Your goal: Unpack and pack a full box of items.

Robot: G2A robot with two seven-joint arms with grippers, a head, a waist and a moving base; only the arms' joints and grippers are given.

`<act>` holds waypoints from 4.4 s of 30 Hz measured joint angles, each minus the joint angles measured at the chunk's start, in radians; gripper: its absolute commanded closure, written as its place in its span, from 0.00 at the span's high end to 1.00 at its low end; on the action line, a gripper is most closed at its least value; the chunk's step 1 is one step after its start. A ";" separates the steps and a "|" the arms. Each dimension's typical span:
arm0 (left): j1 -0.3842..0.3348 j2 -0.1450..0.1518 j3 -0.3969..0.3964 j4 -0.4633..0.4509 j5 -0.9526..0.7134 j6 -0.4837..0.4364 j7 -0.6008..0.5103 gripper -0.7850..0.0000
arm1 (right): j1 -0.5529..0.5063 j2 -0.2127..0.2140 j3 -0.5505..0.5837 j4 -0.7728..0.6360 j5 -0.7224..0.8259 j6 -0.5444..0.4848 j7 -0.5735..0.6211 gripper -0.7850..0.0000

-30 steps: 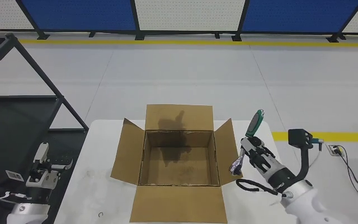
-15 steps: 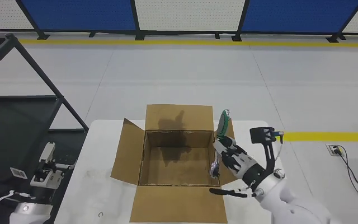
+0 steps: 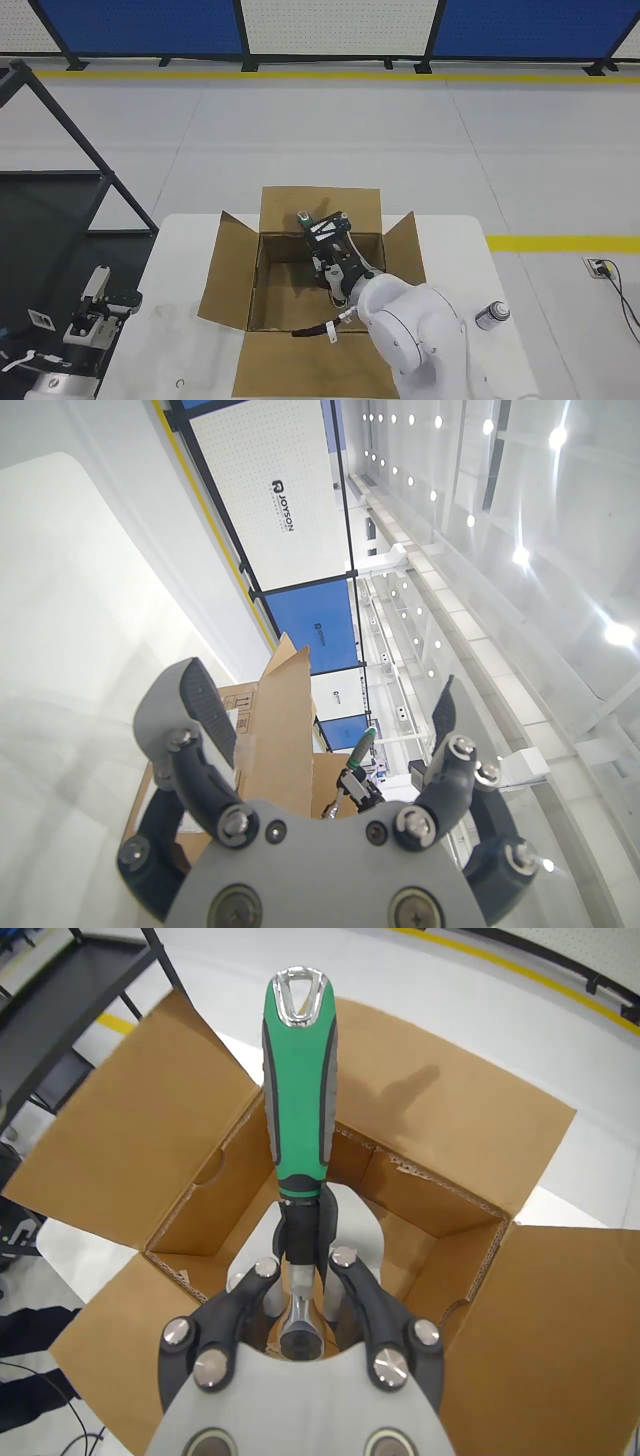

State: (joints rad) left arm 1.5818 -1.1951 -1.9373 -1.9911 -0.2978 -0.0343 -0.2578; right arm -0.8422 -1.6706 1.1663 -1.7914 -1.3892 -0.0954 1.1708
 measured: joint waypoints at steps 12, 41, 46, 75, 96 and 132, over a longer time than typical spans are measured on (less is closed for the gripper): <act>0.000 0.000 0.000 0.000 0.000 0.000 0.000 1.00 | 0.007 0.001 0.005 0.007 0.001 -0.002 0.014 0.00; 0.033 -0.006 -0.001 -0.026 0.005 -0.007 0.011 1.00 | 0.340 -0.040 -0.176 0.781 0.036 -0.119 0.002 0.00; 0.035 -0.006 -0.004 -0.024 0.007 -0.007 0.014 1.00 | 0.386 -0.056 -0.211 0.882 0.038 -0.100 -0.011 0.00; 0.048 -0.006 0.038 -0.028 0.087 -0.016 -0.048 1.00 | 0.355 -0.067 -0.256 0.801 -0.052 -0.020 0.057 1.00; 0.035 -0.005 0.055 -0.010 0.104 -0.012 -0.053 1.00 | 0.166 -0.014 -0.163 0.407 -0.138 -0.100 0.031 1.00; 0.015 -0.010 0.119 -0.003 0.142 0.009 0.002 1.00 | -0.247 0.052 0.375 -0.326 0.186 0.213 -0.091 1.00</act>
State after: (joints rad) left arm 1.5963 -1.2055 -1.8178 -1.9943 -0.1562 -0.0256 -0.2559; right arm -1.0888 -1.6190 1.5416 -2.1171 -1.2037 0.1171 1.0796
